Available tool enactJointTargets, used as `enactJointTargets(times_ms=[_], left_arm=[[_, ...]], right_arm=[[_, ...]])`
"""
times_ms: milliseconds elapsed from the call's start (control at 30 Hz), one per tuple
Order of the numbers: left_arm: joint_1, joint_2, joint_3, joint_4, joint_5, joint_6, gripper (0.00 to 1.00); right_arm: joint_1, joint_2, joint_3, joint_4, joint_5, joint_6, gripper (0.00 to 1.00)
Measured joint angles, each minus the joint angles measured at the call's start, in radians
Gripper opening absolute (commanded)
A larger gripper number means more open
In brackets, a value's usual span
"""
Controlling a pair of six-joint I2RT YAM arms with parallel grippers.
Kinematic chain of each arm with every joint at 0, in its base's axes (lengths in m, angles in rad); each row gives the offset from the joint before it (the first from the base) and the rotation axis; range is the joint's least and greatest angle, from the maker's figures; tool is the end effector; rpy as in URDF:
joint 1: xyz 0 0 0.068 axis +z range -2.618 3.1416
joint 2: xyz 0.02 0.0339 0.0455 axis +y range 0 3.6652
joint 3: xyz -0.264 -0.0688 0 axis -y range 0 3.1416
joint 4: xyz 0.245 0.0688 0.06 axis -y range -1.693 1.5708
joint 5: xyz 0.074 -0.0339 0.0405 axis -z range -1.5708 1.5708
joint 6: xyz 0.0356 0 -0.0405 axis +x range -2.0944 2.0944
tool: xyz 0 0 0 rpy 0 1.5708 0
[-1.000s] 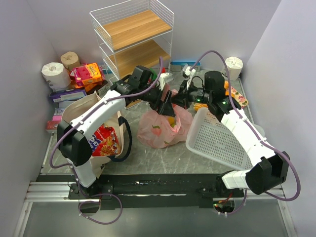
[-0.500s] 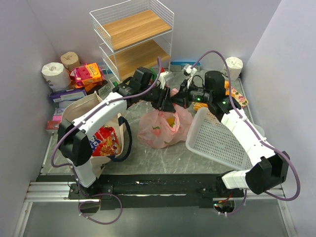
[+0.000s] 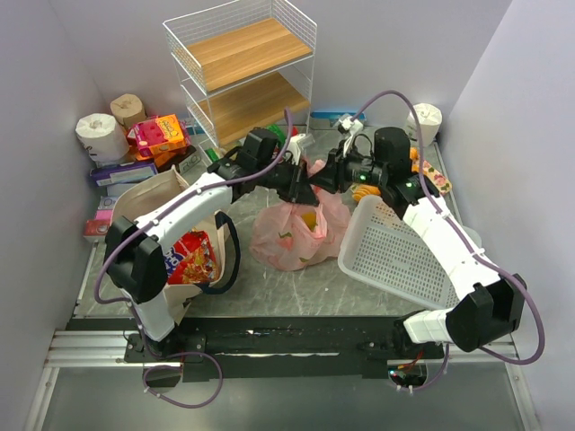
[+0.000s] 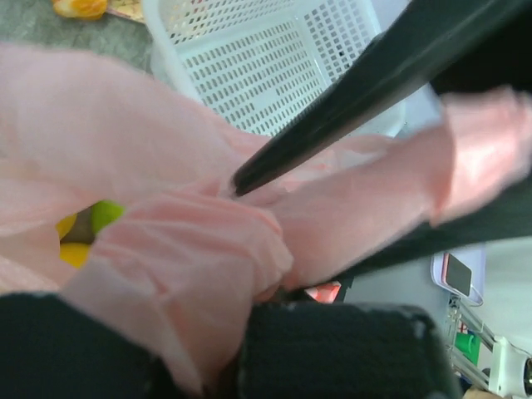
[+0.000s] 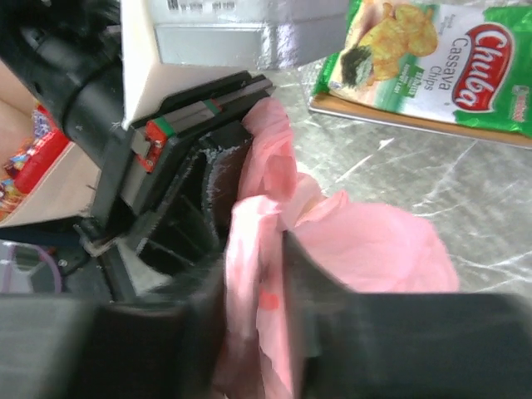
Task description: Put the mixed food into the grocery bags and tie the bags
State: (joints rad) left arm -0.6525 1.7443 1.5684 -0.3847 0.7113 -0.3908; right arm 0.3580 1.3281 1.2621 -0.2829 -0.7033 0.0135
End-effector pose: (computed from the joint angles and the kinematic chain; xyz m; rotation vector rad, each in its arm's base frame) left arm 0.3059 -0.2630 0.3361 0.7496 2.1642 -1.3407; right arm 0.2729 0.1267 0.3789 -0.7975 1.7679 0.9203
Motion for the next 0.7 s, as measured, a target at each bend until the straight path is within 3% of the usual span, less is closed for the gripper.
enactJointTargets(times_ms=[67, 133, 200, 400, 500, 700], left_arm=[[0.000, -0.006, -0.018, 0.008, 0.000, 0.003, 0.01], [0.001, -0.010, -0.039, 0.031, -0.001, 0.008, 0.01], [0.001, -0.014, -0.056, 0.041, 0.000, 0.014, 0.01], [0.001, -0.027, -0.071, 0.041, 0.021, 0.092, 0.01], [0.000, -0.036, -0.071, 0.026, 0.032, 0.143, 0.01], [-0.004, -0.040, -0.070, -0.009, 0.048, 0.203, 0.01]], right_arm=[[-0.013, 0.000, 0.016, -0.016, -0.005, 0.012, 0.51], [-0.031, 0.001, 0.047, -0.040, -0.030, 0.032, 0.64], [-0.060, 0.002, 0.082, -0.046, -0.079, 0.074, 0.69], [-0.172, 0.026, 0.167, -0.036, -0.193, 0.185, 0.61], [-0.174, 0.069, 0.198, -0.037, -0.242, 0.206, 0.56], [-0.172, 0.162, 0.198, -0.032, -0.322, 0.246, 0.57]])
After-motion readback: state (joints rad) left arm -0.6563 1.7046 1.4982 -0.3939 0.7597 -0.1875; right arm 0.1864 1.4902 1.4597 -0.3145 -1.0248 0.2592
